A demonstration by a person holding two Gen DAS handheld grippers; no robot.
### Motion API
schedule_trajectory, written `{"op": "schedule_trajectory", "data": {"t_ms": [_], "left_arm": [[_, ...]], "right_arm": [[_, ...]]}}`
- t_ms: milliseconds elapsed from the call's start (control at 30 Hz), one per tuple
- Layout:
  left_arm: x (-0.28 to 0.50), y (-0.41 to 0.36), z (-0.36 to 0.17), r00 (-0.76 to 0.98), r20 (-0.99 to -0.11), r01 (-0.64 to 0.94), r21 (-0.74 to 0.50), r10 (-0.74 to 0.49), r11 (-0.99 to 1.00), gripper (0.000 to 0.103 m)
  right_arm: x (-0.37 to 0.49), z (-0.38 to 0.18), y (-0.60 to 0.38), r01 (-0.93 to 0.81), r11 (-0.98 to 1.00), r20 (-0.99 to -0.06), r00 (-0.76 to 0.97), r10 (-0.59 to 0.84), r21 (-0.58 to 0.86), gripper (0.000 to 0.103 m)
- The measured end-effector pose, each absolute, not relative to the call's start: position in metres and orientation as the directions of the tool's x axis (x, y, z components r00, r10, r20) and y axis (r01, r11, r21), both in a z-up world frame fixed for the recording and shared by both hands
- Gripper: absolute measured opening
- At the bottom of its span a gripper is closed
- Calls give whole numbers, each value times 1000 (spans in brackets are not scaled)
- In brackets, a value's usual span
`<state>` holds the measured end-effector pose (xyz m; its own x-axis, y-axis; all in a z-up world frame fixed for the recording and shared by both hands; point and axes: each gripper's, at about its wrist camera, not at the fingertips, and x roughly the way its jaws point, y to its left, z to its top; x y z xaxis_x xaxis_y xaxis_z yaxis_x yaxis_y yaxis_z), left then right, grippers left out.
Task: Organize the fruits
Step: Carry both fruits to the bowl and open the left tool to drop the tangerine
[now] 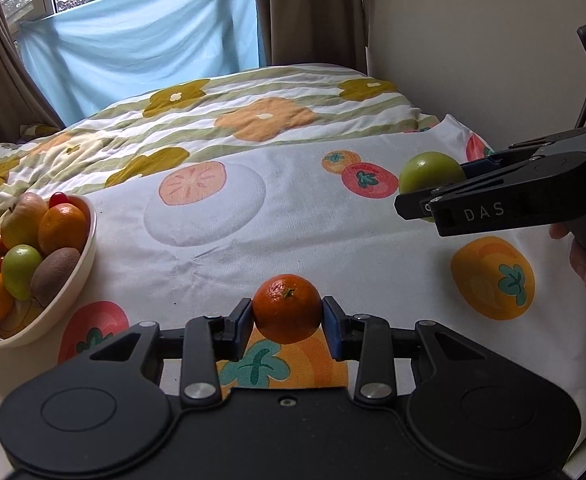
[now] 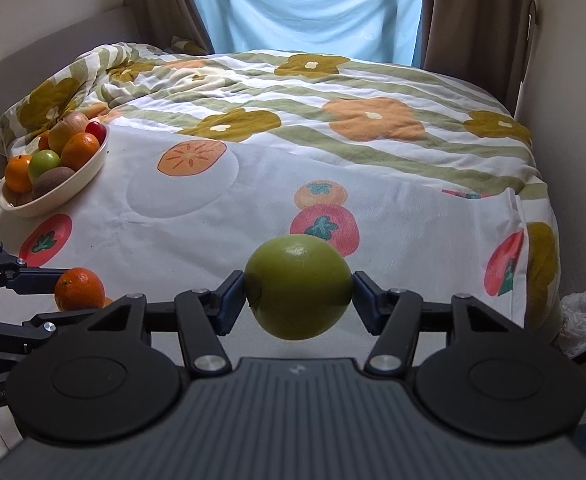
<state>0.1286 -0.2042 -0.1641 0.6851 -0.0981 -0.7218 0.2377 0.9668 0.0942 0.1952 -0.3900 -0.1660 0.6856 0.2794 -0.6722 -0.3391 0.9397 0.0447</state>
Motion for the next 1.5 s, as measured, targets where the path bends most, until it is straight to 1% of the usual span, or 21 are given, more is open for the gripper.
{"op": "schedule_trajectory", "data": {"t_ms": [433,800,1167,1500], "left_arm": [[117,-158,-118,740,-672,140,109,-31,984,40],[115,-83,-95,768,-640,77,134,27,988,40],[141,-9,-113,747,-664,119,178,29,977,40],[163,16,-149,717,-697,229,228,-5,946,40]], "right_arm": [[189,-117,-350,-402,913,-631,691,352,69,73],[191,-88,-277,-460,884,-613,676,409,83,73],[199,-88,-196,-445,891,-624,670,402,96,73],[207,-100,-148,-409,907,-639,672,373,100,73]]}}
